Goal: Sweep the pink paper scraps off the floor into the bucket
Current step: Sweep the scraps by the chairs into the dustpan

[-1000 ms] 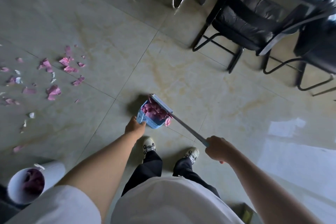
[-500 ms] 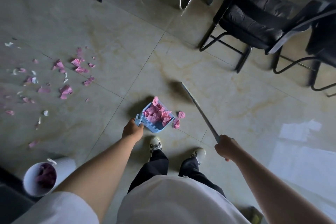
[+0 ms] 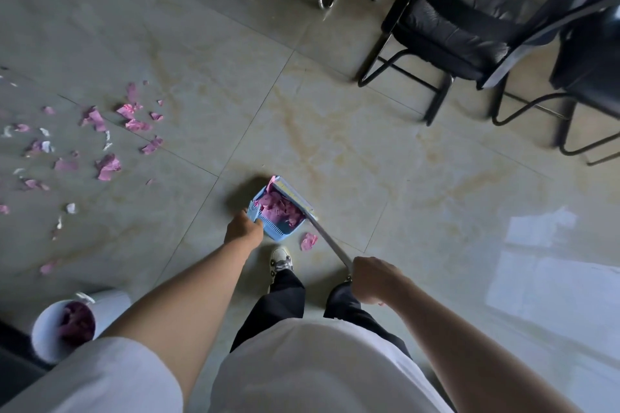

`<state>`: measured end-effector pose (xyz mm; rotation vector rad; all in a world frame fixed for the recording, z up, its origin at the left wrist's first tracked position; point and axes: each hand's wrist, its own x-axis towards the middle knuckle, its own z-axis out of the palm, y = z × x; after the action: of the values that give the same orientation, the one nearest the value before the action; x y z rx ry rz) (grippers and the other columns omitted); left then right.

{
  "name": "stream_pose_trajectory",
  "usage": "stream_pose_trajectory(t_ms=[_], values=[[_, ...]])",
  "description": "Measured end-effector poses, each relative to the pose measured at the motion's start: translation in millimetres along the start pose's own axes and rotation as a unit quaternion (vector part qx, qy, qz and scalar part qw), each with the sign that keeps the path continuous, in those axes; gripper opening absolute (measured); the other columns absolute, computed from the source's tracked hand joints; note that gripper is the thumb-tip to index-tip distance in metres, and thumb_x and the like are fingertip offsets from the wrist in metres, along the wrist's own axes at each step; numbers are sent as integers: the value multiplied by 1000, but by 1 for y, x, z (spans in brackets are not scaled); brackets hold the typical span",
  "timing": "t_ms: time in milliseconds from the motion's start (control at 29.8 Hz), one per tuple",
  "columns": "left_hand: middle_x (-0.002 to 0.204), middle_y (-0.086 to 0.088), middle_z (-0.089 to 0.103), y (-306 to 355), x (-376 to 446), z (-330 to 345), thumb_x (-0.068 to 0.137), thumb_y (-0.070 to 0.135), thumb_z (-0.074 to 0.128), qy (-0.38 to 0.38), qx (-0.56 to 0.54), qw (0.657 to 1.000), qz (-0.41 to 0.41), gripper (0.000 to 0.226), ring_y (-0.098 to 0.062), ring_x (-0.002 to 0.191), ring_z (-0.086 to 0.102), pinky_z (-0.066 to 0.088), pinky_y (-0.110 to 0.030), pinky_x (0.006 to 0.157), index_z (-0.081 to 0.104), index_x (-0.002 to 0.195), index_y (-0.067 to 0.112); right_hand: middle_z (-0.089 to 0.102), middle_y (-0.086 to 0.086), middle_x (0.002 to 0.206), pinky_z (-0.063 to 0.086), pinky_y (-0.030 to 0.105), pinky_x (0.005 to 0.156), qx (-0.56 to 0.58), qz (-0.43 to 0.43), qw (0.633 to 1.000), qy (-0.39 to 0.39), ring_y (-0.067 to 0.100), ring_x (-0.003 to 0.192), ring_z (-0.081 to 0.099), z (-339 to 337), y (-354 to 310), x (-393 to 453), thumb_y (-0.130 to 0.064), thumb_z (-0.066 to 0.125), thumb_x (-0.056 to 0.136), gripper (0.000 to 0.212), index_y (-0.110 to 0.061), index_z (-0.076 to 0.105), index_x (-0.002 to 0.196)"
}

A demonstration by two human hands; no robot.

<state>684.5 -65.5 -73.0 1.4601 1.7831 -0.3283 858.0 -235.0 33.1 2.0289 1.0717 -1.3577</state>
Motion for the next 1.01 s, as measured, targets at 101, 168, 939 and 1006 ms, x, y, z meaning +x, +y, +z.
stream_pose_trajectory(t_ms=[101,168,939,1006], values=[[127,-19,59,-4,0,1,92,25,54,-1,4,1000,-2,38,-35,116,56,44,-37,96,53,124,4,58,3,88,43,24,56,-26,-6,1000,8,26,79,61,-9,4,-5,-11,45,85,36,-12,54,120],[127,-18,59,-7,-2,2,93,25,55,-2,5,1000,-3,37,-36,116,56,43,-37,95,52,124,4,63,6,108,45,28,67,-60,-6,998,14,27,97,63,-15,8,-8,-13,46,85,36,-13,54,120],[120,-18,64,-69,-5,-31,92,28,55,74,-65,995,-30,35,-36,114,56,44,-37,92,59,119,7,61,3,68,50,26,55,88,23,991,99,17,51,61,-60,-2,44,-25,46,86,30,-10,56,111],[120,-18,64,-81,-6,-40,91,30,56,79,-63,994,-38,35,-36,113,57,45,-37,91,60,118,8,62,5,64,55,29,57,115,23,989,86,17,48,61,-69,-18,54,-20,45,88,29,-7,55,113]])
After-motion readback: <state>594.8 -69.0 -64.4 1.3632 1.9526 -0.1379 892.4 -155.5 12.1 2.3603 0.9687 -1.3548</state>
